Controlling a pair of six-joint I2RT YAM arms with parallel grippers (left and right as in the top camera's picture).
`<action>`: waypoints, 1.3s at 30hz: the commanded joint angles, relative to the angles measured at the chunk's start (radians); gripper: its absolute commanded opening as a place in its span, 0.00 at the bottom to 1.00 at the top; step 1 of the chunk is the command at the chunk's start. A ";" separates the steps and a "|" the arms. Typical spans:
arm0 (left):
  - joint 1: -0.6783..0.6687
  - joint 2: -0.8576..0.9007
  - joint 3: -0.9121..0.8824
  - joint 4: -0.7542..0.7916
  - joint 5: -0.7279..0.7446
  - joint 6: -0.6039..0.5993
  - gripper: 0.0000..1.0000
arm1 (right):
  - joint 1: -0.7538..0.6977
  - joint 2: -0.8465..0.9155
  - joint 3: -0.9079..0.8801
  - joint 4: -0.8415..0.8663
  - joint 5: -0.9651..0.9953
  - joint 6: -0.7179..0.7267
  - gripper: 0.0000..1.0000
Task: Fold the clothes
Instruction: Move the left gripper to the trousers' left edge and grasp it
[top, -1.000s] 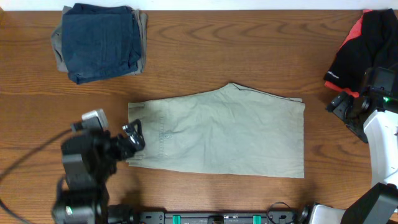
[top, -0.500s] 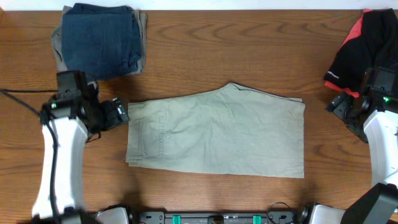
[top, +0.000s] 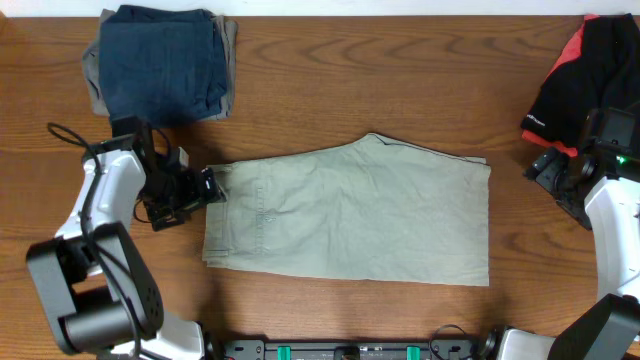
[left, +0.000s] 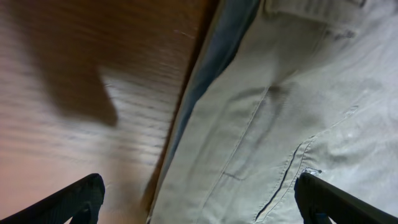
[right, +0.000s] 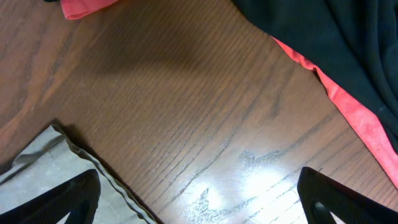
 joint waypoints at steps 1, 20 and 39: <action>0.003 0.054 0.008 0.003 0.060 0.066 0.98 | -0.006 -0.011 0.008 0.000 0.007 -0.014 0.99; 0.000 0.153 -0.059 0.102 0.095 0.101 0.97 | -0.006 -0.011 0.008 0.000 0.007 -0.014 0.99; -0.046 0.153 -0.127 0.143 0.175 0.129 0.30 | -0.006 -0.011 0.008 0.000 0.007 -0.014 0.99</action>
